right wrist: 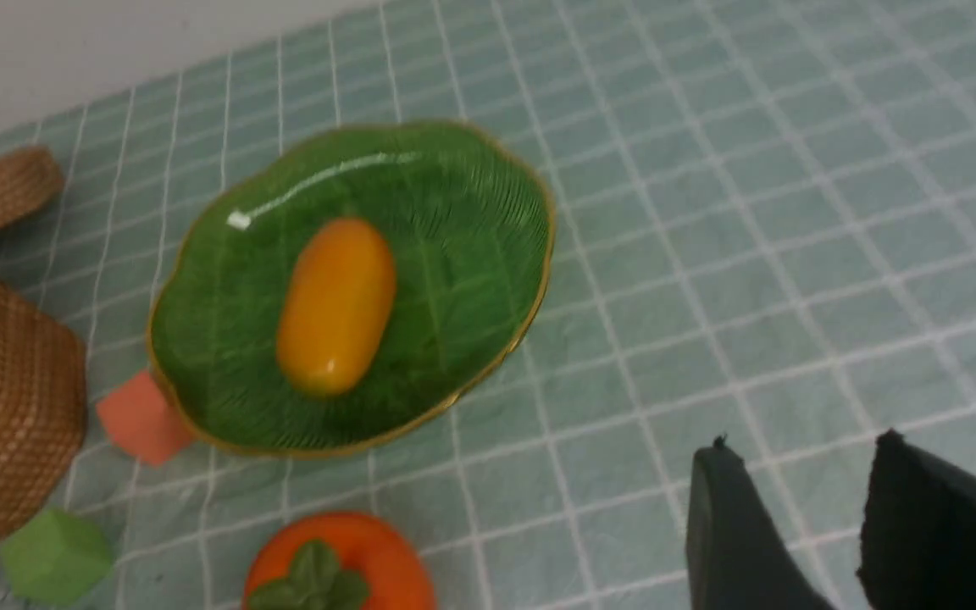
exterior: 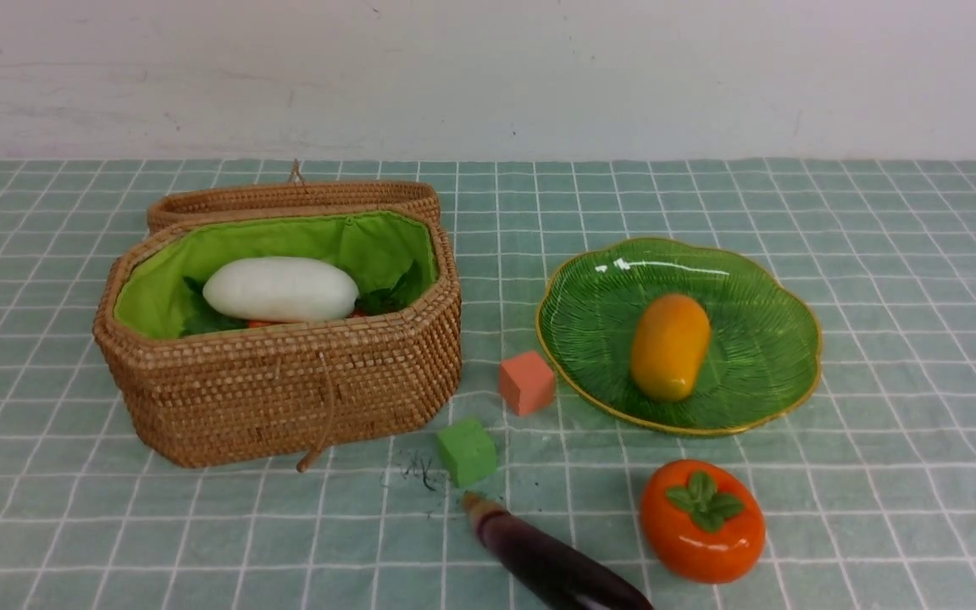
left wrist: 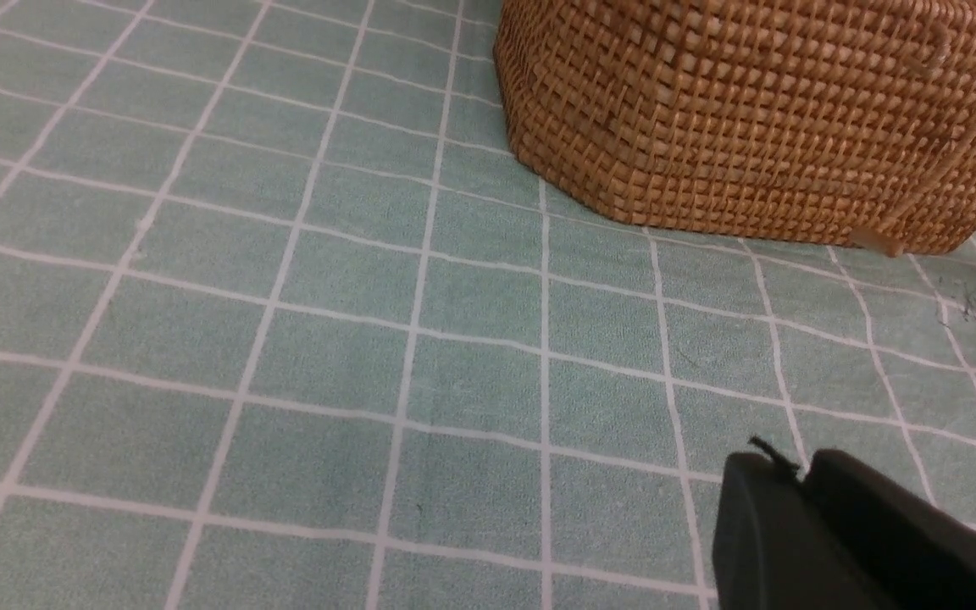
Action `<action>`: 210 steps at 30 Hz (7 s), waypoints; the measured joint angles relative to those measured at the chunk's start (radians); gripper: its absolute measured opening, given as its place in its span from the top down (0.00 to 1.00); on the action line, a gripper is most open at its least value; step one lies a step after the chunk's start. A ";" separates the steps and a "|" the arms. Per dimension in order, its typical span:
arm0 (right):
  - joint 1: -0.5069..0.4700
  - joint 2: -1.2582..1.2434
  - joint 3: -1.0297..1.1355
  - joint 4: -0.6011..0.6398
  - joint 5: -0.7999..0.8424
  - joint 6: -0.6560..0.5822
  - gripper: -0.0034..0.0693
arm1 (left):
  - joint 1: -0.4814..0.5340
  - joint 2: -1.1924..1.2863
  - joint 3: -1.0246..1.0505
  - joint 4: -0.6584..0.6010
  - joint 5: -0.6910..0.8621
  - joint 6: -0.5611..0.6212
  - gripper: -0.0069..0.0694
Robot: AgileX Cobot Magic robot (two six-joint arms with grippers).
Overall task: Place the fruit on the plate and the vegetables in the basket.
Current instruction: Grab an eggplant with your right arm and place it in the basket on the left, then grab a tomato with your right arm and place it on the plate on the right, then use the right arm to grab a lemon and put it into the right plate
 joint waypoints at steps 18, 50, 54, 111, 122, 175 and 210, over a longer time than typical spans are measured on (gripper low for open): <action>0.424 0.700 -0.385 0.597 0.142 -0.882 0.42 | 0.000 0.000 0.000 0.000 0.000 0.000 0.81; 0.686 1.285 -1.052 0.052 0.478 -0.597 0.46 | 0.000 0.000 0.000 0.000 0.000 0.000 0.77; 0.686 1.277 -1.228 0.053 0.396 -0.596 0.46 | 0.000 0.000 0.000 0.000 0.000 0.000 0.76; 0.322 0.664 -0.494 0.122 0.412 -0.381 0.20 | 0.000 0.000 0.000 0.000 -0.001 0.000 0.72; 0.022 0.752 -0.153 0.872 0.154 -0.861 0.20 | 0.000 0.000 0.000 0.000 -0.001 0.000 0.72; -0.030 0.991 -0.313 1.680 -0.250 -1.786 0.29 | 0.000 0.000 0.000 0.000 -0.001 0.000 0.69; 0.327 0.347 -0.285 0.538 0.660 -1.111 0.18 | 0.000 0.000 0.000 0.000 -0.001 0.000 0.64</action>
